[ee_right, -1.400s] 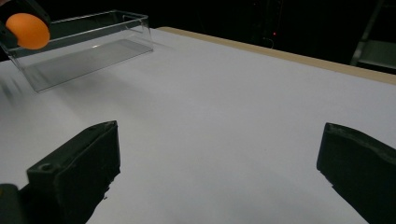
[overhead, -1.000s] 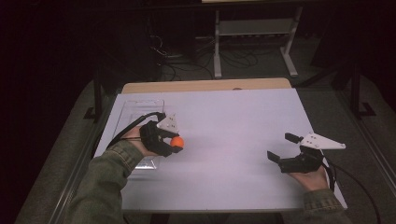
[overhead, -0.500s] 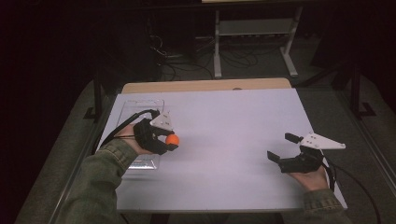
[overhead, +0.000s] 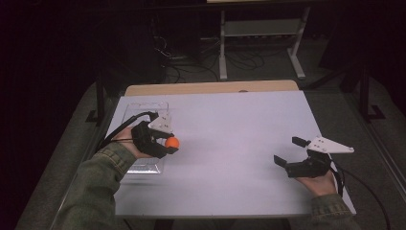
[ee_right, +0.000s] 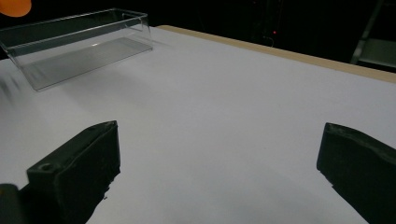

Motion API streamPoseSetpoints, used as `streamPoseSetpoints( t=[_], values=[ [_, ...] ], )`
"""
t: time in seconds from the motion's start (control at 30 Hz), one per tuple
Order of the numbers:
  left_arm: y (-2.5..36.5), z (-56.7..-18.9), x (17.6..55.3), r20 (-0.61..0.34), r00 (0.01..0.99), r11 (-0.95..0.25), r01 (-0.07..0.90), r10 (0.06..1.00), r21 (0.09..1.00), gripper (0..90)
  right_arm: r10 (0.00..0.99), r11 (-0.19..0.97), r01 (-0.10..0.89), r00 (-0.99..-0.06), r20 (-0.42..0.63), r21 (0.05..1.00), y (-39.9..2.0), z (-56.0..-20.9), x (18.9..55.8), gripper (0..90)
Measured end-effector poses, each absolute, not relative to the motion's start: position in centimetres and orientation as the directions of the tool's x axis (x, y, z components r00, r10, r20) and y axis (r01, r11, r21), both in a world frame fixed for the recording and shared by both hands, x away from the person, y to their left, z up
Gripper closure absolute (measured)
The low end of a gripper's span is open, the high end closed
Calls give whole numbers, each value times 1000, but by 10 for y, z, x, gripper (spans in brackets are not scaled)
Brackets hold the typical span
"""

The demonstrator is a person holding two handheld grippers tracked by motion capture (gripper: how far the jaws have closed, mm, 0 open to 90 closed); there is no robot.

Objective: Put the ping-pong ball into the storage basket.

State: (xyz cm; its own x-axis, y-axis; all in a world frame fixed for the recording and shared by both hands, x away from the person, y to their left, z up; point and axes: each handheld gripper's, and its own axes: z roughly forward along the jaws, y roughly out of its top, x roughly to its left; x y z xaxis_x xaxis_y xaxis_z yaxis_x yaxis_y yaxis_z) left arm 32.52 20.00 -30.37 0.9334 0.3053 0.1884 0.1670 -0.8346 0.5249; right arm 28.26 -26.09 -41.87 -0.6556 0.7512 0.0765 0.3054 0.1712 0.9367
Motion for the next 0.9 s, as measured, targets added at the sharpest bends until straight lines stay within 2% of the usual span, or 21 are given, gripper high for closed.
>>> streamPoseSetpoints(
  t=[0.9],
  values=[
    [229, -287, 323, 222, 900, -811, 202, 375, 550, 508, 753, 172, 308, -654, 77, 936, -261, -419, 283, 0]
  ],
)
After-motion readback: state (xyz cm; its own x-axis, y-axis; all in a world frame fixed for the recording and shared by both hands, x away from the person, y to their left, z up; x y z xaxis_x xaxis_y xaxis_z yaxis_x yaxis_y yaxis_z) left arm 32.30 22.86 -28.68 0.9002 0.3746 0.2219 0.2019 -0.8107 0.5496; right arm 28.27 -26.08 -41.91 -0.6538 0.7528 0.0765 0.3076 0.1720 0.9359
